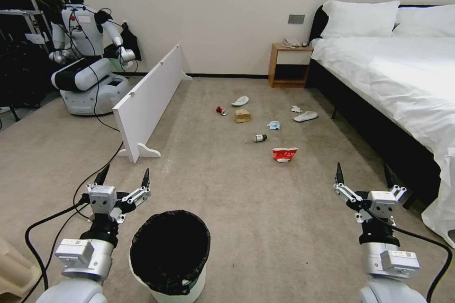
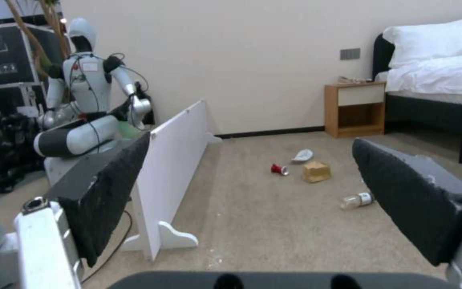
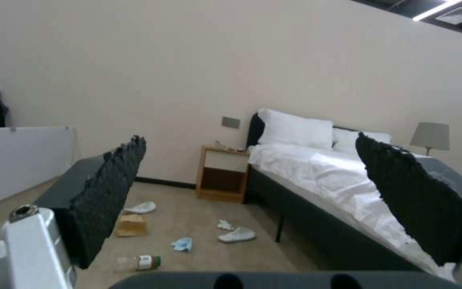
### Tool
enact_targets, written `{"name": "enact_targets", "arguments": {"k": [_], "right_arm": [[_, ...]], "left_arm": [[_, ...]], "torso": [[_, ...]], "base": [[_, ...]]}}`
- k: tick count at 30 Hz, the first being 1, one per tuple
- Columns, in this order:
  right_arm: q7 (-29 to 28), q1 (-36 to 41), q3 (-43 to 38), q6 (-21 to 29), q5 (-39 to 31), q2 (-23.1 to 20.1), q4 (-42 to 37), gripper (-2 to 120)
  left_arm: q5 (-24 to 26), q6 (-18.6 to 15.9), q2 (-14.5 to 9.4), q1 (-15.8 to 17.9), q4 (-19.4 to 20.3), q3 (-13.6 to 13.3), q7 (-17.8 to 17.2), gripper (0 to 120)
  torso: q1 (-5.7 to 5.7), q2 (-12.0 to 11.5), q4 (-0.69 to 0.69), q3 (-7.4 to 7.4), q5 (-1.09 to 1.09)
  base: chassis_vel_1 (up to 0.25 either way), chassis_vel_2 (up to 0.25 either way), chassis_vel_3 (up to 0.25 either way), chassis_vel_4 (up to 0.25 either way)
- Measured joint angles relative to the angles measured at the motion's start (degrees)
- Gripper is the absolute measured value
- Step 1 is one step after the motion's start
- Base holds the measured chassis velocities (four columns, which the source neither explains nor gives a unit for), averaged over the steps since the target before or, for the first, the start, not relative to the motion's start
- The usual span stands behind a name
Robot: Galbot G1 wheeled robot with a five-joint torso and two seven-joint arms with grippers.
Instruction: Pick up the trash bin, then pick up the garbage from the floor and place it into the trash bin.
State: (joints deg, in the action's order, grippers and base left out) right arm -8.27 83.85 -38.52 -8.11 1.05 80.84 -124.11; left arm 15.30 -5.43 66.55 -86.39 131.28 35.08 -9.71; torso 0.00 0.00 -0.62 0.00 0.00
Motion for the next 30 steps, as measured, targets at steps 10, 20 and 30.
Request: {"name": "enact_targets", "arguments": {"k": [10,20,30], "right_arm": [[0.0,0.76,-0.24,0.08,0.11,0.12,-0.67,100],[0.0,2.11,-2.2,0.16,-0.25,-0.13,-1.06,100],[-0.48,2.65,-2.57,0.52,-1.66,0.29,-0.22,100]], "left_arm": [[0.18,-3.45,-0.52,-0.83,0.1,0.21,-0.55,100],[11.44,-15.48,-3.74,-2.49,2.53,2.06,-3.08,100],[17.58,-25.63,-4.56,-2.43,-0.95,-0.93,-8.06,100]], "torso": [[0.0,0.0,0.0,0.0,0.0],[0.0,0.0,0.0,0.0,0.0],[0.0,0.0,0.0,0.0,0.0]], "base": [[0.0,0.0,0.0,0.0],[0.0,0.0,0.0,0.0],[0.0,0.0,0.0,0.0]]}}
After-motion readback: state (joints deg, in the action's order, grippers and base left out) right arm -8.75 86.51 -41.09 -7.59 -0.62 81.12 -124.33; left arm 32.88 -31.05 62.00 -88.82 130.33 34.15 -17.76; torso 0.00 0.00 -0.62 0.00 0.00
